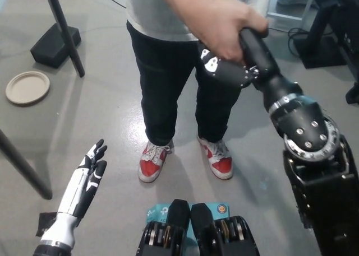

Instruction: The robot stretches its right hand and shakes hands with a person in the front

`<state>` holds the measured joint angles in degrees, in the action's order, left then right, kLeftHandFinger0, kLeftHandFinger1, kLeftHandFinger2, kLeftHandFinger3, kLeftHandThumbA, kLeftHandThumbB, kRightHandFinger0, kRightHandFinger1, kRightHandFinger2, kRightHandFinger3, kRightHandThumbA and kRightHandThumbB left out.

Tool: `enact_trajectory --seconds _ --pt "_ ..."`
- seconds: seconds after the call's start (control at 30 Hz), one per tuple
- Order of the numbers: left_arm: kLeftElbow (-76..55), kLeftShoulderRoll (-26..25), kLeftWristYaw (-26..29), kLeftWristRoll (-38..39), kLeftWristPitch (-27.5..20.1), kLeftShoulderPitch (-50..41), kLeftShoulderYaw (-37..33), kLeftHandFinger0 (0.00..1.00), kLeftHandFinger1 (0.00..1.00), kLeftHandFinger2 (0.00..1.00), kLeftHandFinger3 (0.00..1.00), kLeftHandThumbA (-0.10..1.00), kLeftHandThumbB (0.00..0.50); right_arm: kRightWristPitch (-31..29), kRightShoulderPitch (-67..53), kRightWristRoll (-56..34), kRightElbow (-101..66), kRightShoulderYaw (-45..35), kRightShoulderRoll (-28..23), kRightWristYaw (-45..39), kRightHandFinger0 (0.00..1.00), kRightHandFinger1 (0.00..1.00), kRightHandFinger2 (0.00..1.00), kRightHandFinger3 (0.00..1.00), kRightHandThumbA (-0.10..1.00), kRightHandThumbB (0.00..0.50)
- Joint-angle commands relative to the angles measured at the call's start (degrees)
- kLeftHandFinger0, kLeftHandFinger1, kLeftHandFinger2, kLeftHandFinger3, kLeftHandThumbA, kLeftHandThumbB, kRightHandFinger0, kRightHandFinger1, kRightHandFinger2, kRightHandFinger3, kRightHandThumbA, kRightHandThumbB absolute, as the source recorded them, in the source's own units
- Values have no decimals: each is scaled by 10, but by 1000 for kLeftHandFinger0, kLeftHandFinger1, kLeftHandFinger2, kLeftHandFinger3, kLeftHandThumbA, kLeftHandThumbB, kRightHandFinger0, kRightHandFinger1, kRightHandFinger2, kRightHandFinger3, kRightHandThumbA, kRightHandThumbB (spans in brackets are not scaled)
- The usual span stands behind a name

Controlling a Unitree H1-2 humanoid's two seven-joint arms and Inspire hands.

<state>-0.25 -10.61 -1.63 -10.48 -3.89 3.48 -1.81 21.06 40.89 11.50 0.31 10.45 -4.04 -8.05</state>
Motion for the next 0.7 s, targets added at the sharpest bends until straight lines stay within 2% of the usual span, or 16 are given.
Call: enact_trajectory --seconds 0.0,0.17,0.2,0.23,0.3,0.37,0.4,0.53,0.67 --pt "-24 -4 2 -7 -7 9 1 1000 1000 1000 1000 1000 25 -64 93 15 217 3 13 30 1000 1000 1000 1000 291 251" --pt "-26 -3 1 -1 -2 12 3 1000 1000 1000 1000 1000 25 -91 108 23 288 8 16 45 1000 1000 1000 1000 305 253" --pt "-25 -6 1 -4 -5 15 3 1000 1000 1000 1000 1000 17 -83 104 26 291 17 12 32 1000 1000 1000 1000 405 306" --pt "-25 -8 0 -5 -5 18 3 1000 1000 1000 1000 1000 24 -84 107 27 294 24 7 19 1000 1000 1000 1000 528 384" --pt "-25 -10 -1 -8 -2 19 2 1000 1000 1000 1000 1000 33 -83 107 25 288 43 -5 -17 1000 1000 1000 1000 650 498" --pt "-27 -10 -1 -10 0 17 2 1000 1000 1000 1000 1000 41 -81 102 27 275 57 -13 -29 1000 1000 1000 1000 723 500" --pt "-27 -10 0 -11 1 17 1 1000 1000 1000 1000 1000 43 -77 98 33 260 68 -20 -38 1000 1000 1000 1000 795 500" --pt "-24 -7 1 -7 0 17 3 1000 1000 1000 1000 1000 47 -66 80 26 211 77 -34 -53 1000 1000 1000 1000 857 500" --pt "-23 -9 1 -11 -3 19 1 1000 1000 1000 1000 1000 35 -60 60 5 166 68 -43 -68 1000 1000 1000 1000 852 500"
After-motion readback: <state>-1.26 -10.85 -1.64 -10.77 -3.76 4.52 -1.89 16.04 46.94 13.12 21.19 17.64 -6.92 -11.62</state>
